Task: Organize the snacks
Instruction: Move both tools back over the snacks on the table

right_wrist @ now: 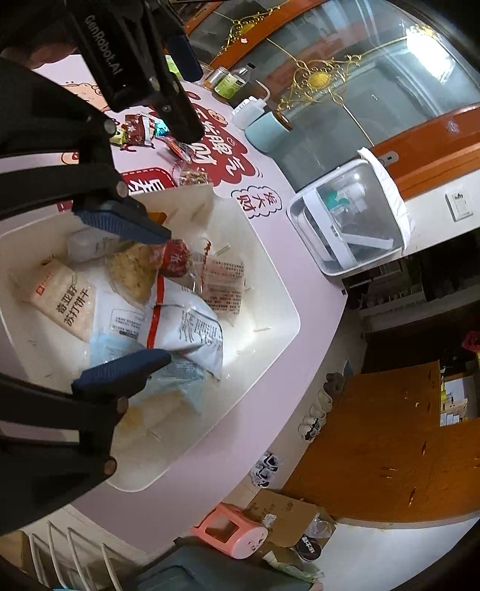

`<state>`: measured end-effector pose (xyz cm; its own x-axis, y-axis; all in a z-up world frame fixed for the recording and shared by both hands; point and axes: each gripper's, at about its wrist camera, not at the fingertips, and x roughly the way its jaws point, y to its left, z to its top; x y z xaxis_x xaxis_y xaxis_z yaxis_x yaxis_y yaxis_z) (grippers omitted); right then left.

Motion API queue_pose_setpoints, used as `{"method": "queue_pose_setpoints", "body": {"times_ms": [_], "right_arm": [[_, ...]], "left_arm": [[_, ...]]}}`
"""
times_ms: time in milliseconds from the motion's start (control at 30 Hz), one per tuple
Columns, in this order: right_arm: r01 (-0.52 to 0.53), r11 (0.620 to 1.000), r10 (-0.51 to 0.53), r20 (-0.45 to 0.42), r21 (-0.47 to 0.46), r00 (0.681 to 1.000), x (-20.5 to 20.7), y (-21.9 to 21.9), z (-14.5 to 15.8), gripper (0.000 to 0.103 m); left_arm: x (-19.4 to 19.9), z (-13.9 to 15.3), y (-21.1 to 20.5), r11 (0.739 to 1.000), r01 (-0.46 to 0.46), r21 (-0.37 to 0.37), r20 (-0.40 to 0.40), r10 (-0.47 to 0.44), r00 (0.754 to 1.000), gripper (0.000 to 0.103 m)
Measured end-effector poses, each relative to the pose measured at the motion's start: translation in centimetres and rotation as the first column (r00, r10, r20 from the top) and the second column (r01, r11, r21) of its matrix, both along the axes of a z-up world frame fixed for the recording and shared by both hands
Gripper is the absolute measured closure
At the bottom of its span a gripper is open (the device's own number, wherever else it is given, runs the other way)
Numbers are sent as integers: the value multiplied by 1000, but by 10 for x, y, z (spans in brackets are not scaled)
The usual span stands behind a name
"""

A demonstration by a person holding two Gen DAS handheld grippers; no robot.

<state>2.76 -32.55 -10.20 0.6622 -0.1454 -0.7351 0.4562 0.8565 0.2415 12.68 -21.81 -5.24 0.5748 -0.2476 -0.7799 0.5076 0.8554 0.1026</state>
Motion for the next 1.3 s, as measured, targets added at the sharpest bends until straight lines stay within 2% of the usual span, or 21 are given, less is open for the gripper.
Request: {"method": "queue_pose_setpoints", "body": {"times_ms": [233,600,767,1033,1300], "right_arm": [[-29,998,30,21,-47,999,2,25,14,44],[-130,987,134,35,-99,990,21,79,27,44],[-177,978,181,28,-110,983,34,104,27,44],[-231,966,232,3,-114,973,56,137,17,44],[-326,942,324,-44,-78,945,87,179,-3,44]], "left_arm": [[-7,9,34,998,-54,-24,9,54,999,12],[-2,17,119,980,-193,-46,14,194,981,12],[7,16,162,961,-273,-45,18,274,962,12],[28,3,230,918,-397,-24,0,397,918,12],[54,-5,283,889,-457,-26,13,457,889,12]]}}
